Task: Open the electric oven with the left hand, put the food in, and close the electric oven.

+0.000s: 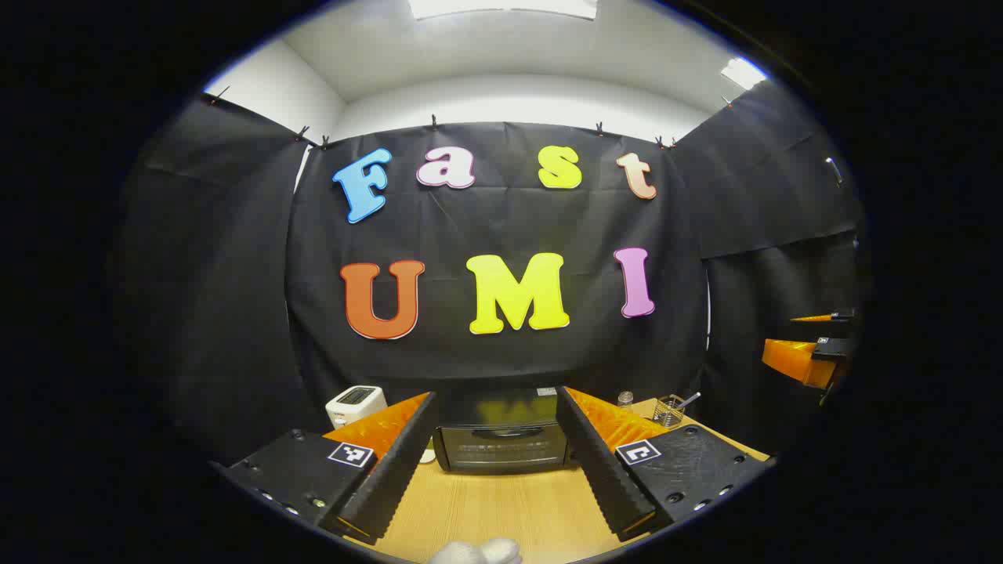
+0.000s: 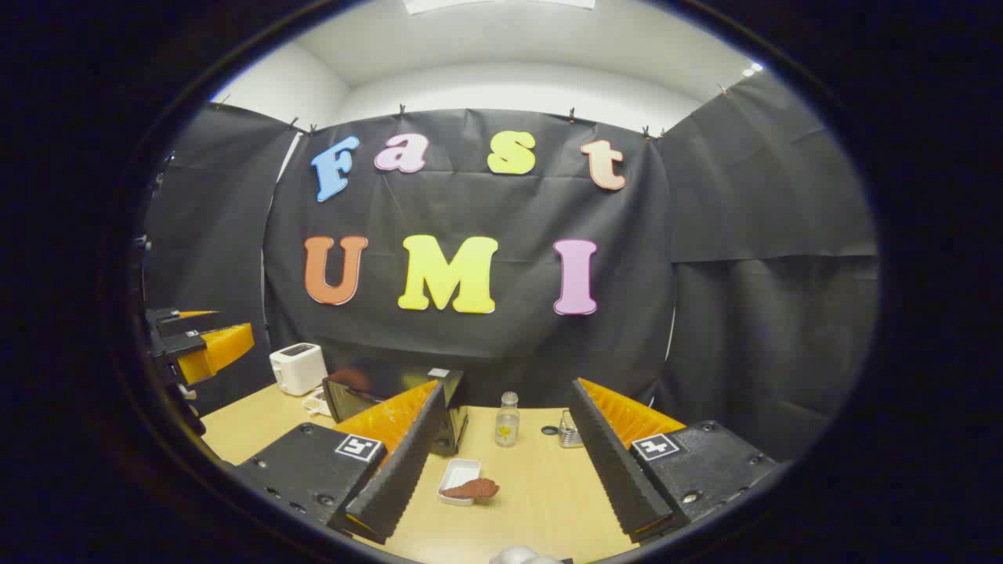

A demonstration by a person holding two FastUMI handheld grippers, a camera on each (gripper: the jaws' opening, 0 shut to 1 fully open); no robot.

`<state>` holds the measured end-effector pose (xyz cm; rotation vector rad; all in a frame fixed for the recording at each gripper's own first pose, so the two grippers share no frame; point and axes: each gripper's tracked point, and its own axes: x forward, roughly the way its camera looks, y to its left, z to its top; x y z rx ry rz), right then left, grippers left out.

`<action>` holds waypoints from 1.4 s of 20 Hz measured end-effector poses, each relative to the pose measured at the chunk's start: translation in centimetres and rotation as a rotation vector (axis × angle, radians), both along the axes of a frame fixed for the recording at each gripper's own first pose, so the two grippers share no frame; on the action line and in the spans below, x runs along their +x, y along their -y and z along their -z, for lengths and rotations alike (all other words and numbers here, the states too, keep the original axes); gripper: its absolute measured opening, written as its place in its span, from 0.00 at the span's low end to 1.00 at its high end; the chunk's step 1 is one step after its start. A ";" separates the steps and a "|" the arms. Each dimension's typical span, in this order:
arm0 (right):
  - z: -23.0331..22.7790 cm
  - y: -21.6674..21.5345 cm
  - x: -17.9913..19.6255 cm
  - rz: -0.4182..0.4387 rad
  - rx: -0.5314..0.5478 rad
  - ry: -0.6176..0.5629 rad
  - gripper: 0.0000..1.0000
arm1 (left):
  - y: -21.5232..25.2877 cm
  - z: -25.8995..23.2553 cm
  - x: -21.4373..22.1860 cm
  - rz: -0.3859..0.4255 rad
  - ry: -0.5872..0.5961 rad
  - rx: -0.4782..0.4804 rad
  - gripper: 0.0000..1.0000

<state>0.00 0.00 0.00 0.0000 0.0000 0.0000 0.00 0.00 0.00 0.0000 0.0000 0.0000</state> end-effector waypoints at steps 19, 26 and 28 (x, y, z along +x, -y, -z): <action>0.5 4.8 -0.2 0.095 0.025 -0.035 1.00 | 3.3 4.0 11.2 0.040 -0.022 -0.006 0.96; 2.0 6.9 -2.0 0.184 0.021 -0.105 1.00 | 3.0 11.7 19.9 0.027 -0.154 -0.005 0.97; 2.3 7.2 -2.4 0.204 0.024 -0.124 1.00 | 2.9 14.2 21.9 0.025 -0.201 -0.010 0.97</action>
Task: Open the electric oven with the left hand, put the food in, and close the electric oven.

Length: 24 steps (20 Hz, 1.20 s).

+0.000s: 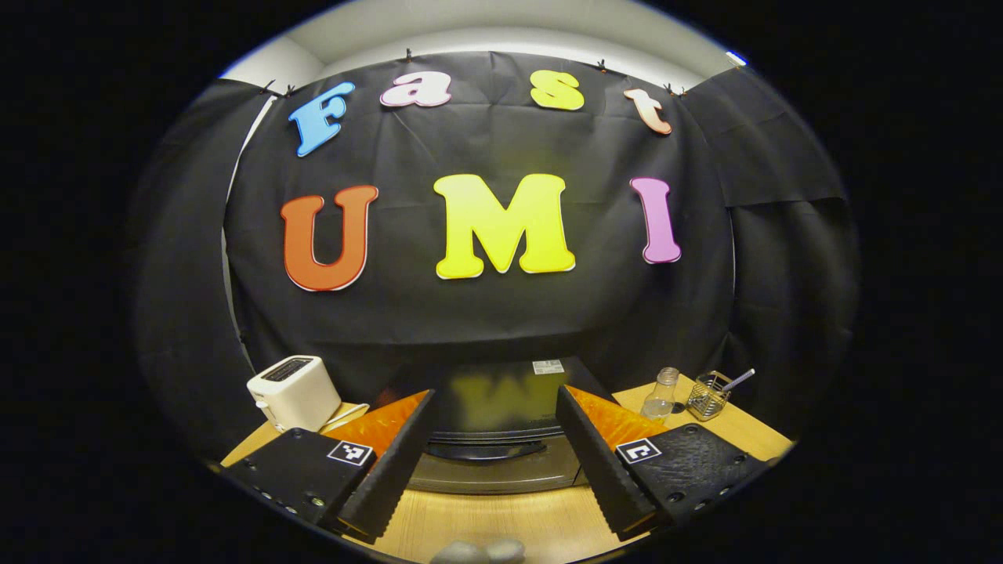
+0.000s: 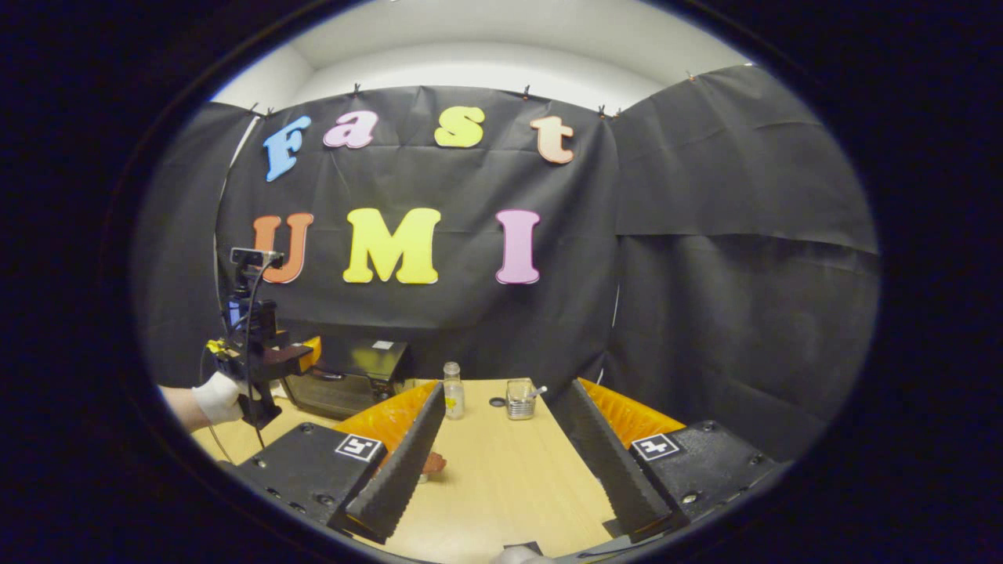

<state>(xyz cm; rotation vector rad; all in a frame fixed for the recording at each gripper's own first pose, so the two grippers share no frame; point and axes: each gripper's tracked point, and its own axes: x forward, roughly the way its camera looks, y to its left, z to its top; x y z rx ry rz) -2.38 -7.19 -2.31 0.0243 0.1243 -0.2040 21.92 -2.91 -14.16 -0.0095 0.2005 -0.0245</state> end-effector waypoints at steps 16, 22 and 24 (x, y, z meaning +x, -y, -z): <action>2.0 -0.4 1.2 0.021 0.058 -0.065 1.00 | -1.4 8.0 3.1 -0.016 -0.177 0.005 0.98; 2.3 -1.5 1.1 -0.010 0.056 -0.067 0.97 | -1.3 8.6 -0.2 -0.002 -0.169 0.005 0.97; 2.7 -1.7 0.8 -0.016 0.067 -0.074 1.00 | -1.4 8.9 -1.6 0.001 -0.161 -0.003 0.97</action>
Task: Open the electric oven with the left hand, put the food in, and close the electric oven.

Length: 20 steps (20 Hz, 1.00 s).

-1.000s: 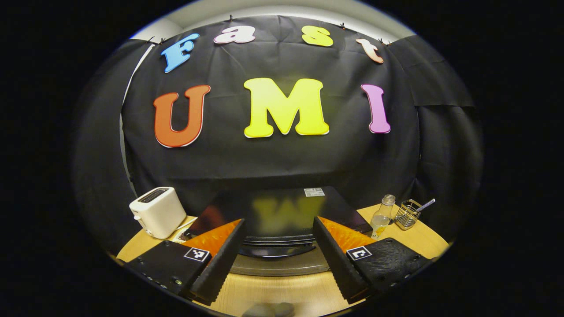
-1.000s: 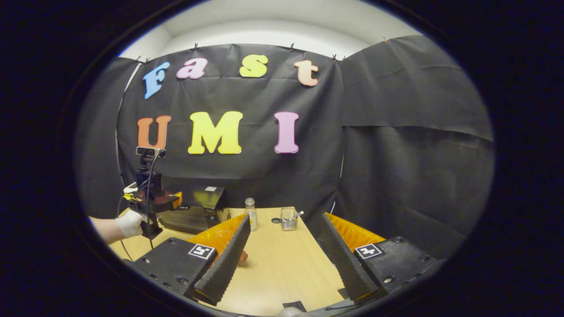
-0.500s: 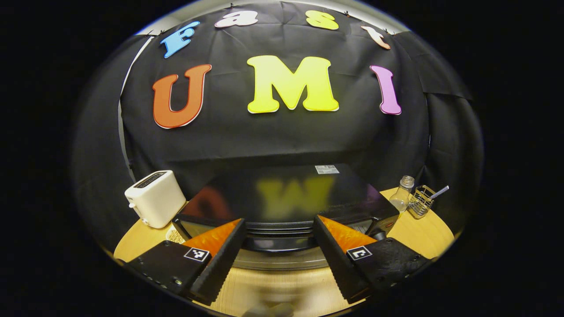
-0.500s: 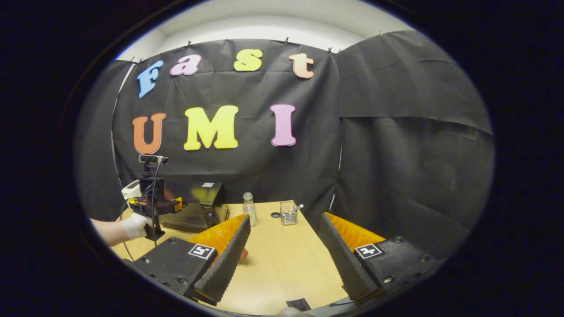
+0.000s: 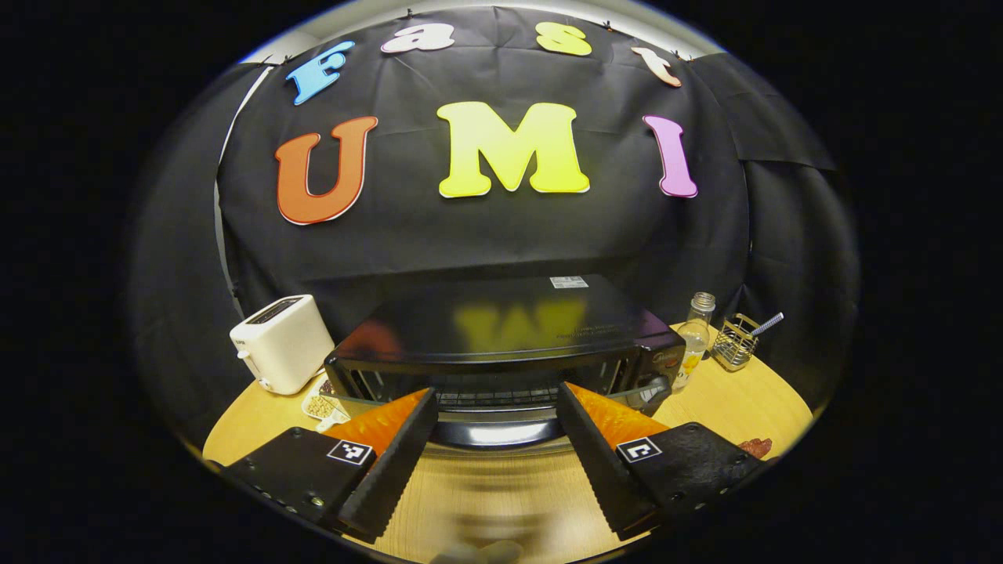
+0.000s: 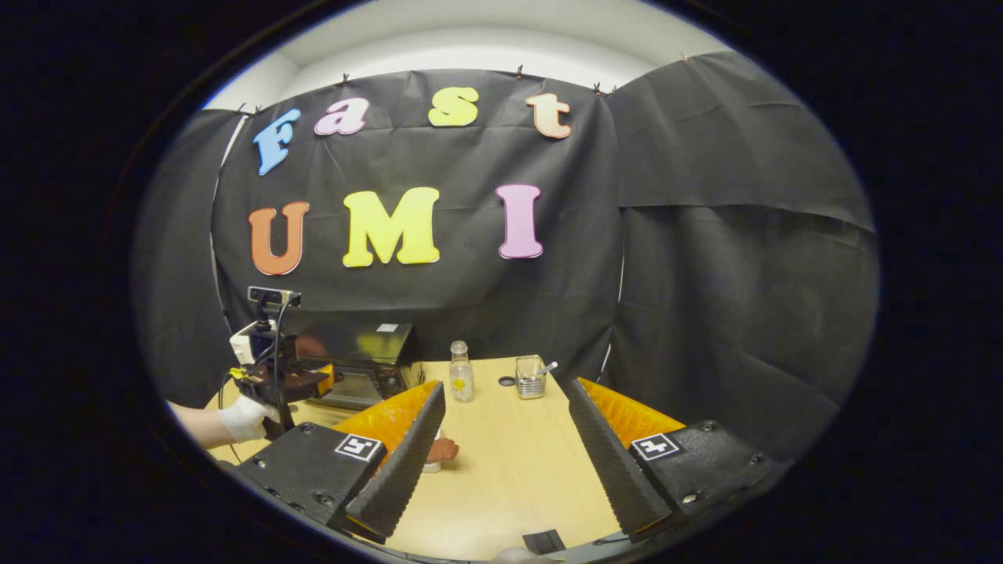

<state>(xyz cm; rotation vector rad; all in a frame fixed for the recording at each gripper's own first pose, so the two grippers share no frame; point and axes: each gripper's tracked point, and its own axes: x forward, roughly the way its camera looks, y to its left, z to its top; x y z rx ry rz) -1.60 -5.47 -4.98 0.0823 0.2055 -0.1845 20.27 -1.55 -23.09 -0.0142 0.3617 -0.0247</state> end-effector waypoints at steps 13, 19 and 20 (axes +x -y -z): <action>2.2 -2.0 -2.1 -0.047 0.014 -0.045 1.00 | 0.4 7.5 -9.2 0.041 -0.144 0.002 0.97; 2.8 -1.3 -3.4 -0.020 0.008 -0.068 1.00 | 1.0 12.3 -11.5 0.044 -0.257 0.000 0.97; 2.9 -1.1 -3.5 -0.015 0.009 -0.072 1.00 | 1.0 13.2 -11.7 0.046 -0.283 -0.001 0.97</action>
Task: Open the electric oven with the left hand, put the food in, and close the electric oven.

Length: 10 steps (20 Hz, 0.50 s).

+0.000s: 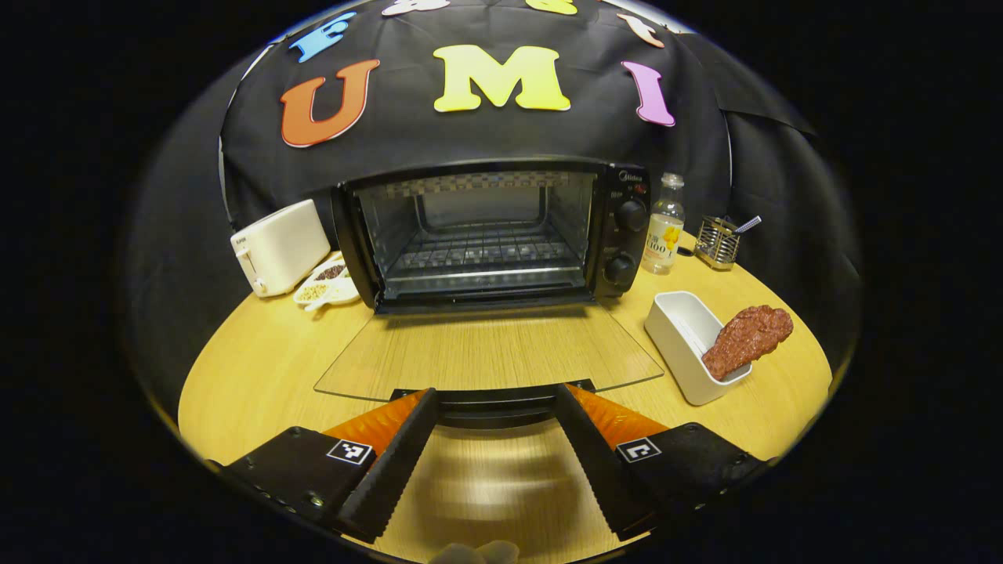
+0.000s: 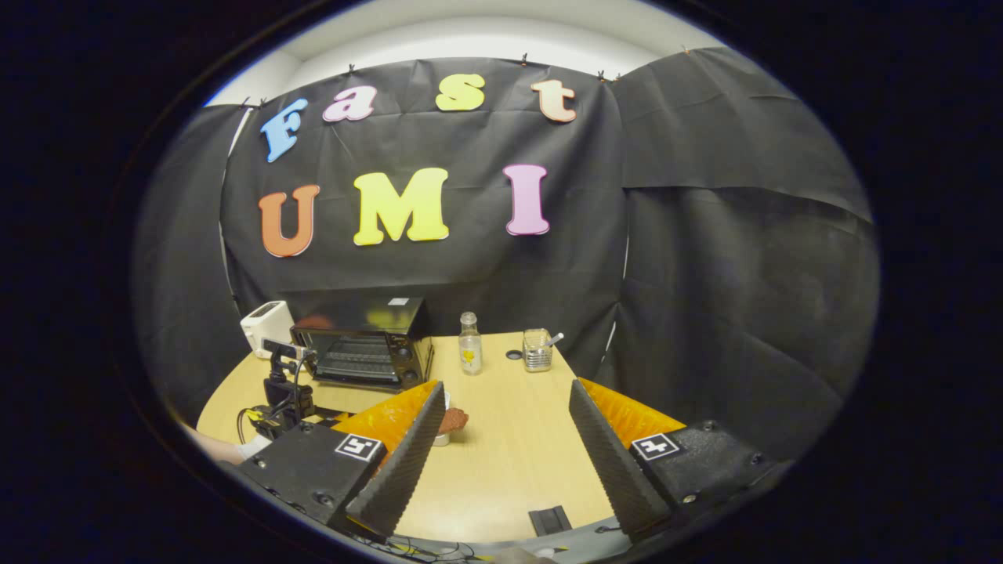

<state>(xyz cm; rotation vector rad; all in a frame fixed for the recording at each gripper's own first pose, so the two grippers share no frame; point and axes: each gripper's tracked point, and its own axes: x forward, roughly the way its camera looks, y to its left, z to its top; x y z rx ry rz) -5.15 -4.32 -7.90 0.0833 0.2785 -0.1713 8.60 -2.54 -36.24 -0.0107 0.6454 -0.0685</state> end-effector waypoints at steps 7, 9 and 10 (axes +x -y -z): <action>1.4 0.4 -0.6 0.019 0.028 -0.034 1.00 | 0.3 1.6 -0.1 0.001 -0.049 0.001 0.98; 1.6 0.2 -0.4 0.012 0.042 -0.034 1.00 | 0.3 1.0 -0.2 -0.001 -0.036 -0.004 0.96; 1.6 0.2 -0.2 0.006 0.042 -0.034 1.00 | 0.1 0.7 -0.2 0.000 -0.025 -0.002 0.96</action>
